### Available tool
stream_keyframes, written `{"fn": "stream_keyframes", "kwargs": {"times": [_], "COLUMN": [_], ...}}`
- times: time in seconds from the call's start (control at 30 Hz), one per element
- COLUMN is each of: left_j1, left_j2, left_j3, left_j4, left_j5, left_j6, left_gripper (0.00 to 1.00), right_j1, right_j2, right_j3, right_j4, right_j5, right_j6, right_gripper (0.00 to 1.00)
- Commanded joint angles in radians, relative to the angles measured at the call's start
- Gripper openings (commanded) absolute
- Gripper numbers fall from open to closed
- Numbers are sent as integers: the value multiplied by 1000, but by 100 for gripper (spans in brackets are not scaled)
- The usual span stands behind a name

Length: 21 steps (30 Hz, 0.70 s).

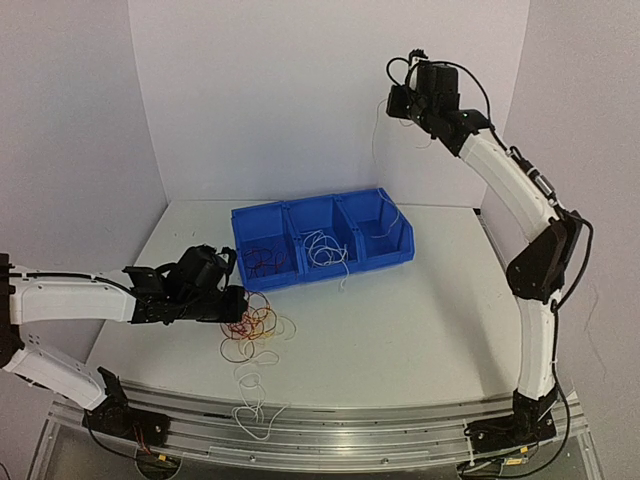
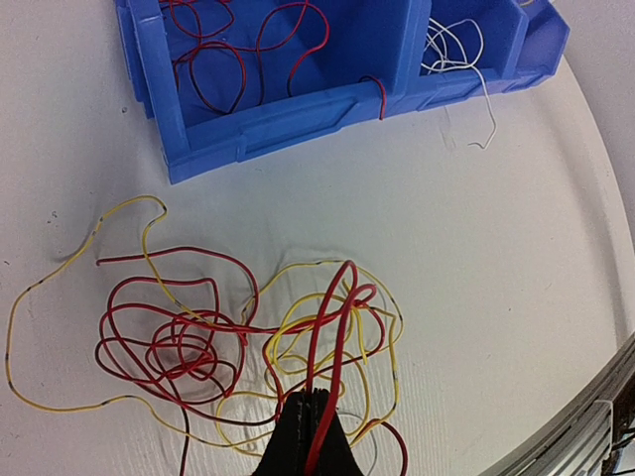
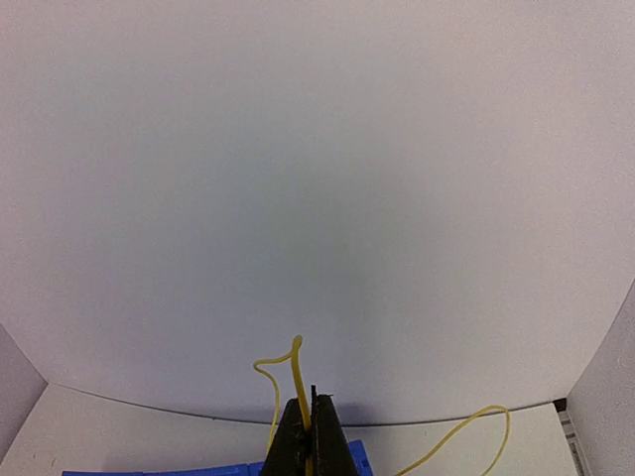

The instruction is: Untangle the cables

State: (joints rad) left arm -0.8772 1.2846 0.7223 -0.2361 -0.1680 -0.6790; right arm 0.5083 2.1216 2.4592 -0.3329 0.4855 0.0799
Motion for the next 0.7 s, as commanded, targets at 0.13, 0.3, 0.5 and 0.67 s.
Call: {"fn": "stream_keyframes", "kwargs": {"times": [0.13, 0.3, 0.5, 0.67], "left_j1": [-3, -3, -3, -3], "left_j2": [-2, -4, 13, 32], "left_j3": [29, 18, 19, 27], "left_j4": [-6, -7, -9, -11], "left_j5": [-30, -27, -15, -5], "left_j6": [-19, -42, -61, -77], "left_gripper": [0, 0, 0, 0], "right_j1": [0, 0, 0, 0], "right_j2": [1, -47, -13, 39], "right_j3": [-142, -343, -454, -456], "right_j4": [71, 76, 115, 128], "right_j5": [-66, -73, -134, -195], "right_j6": [124, 244, 329, 404], "right_gripper": [0, 0, 0, 0]}}
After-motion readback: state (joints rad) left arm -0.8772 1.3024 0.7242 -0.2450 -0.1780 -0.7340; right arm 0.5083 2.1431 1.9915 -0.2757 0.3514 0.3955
